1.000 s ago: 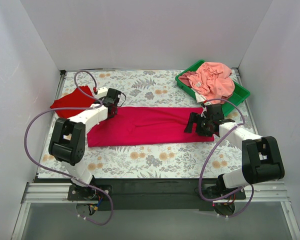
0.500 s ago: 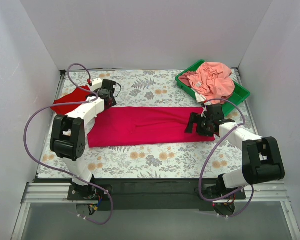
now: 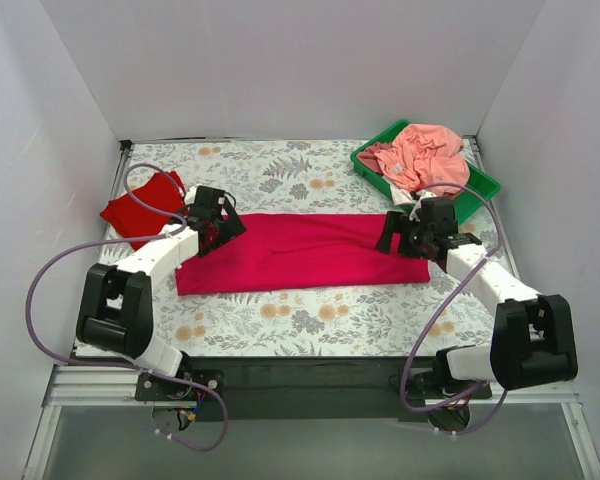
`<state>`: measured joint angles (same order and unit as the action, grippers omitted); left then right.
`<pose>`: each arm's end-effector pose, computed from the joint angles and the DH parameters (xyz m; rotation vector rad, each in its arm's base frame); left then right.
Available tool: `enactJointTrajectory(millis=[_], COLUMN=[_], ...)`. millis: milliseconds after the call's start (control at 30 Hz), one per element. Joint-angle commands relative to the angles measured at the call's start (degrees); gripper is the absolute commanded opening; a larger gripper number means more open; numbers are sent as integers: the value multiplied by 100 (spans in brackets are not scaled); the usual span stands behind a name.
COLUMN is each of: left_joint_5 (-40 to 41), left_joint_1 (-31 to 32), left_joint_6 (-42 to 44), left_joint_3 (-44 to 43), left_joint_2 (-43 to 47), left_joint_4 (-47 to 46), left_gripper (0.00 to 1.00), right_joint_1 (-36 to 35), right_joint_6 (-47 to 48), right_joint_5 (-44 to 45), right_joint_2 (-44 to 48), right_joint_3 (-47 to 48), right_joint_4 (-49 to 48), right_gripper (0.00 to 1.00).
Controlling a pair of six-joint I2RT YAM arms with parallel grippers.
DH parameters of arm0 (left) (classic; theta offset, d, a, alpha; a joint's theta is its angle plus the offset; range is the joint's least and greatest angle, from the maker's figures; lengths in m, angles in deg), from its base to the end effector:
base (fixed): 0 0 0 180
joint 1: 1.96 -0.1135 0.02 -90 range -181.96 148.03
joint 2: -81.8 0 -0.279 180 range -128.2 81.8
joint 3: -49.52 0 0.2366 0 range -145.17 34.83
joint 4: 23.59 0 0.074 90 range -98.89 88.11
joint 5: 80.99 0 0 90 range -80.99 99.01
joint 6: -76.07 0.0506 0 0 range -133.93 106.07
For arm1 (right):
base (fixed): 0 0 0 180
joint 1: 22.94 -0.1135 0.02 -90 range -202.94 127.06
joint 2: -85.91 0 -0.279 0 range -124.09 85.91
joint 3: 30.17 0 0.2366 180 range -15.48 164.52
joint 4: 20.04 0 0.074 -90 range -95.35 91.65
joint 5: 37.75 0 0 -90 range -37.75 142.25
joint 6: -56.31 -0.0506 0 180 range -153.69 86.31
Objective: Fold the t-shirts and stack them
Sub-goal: Fold the tshirt
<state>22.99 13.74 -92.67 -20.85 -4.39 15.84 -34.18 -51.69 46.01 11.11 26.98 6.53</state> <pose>0.2914 -0.0692 0.2262 -1.4062 2.1072 -0.3706 0.2553 0.0563 0.2243 0.0852 2.3669 0.3772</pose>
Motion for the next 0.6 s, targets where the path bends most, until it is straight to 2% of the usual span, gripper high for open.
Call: enactJointTrajectory(millis=[0, 267, 400, 567], left_joint_5=[-448, -352, -606, -835], left_joint_1=[12, 12, 47, 266], left_joint_6=[-89, -36, 16, 323], left_joint_3=[189, -425, -733, -1496], left_joint_2=[-187, -1328, -1803, -2611], left_joint_4=[-424, -478, -513, -504], left_gripper=[86, 87, 87, 87], right_joint_1=[8, -132, -132, -158], right_joint_6=[305, 447, 341, -124], right_joint_5=[-359, -124, -26, 62], right_joint_2=[-392, -1765, -2186, -2179], right_joint_3=[613, 1388, 1353, 888], right_joint_4=[-396, -660, -713, -652], right_gripper=[98, 98, 98, 97])
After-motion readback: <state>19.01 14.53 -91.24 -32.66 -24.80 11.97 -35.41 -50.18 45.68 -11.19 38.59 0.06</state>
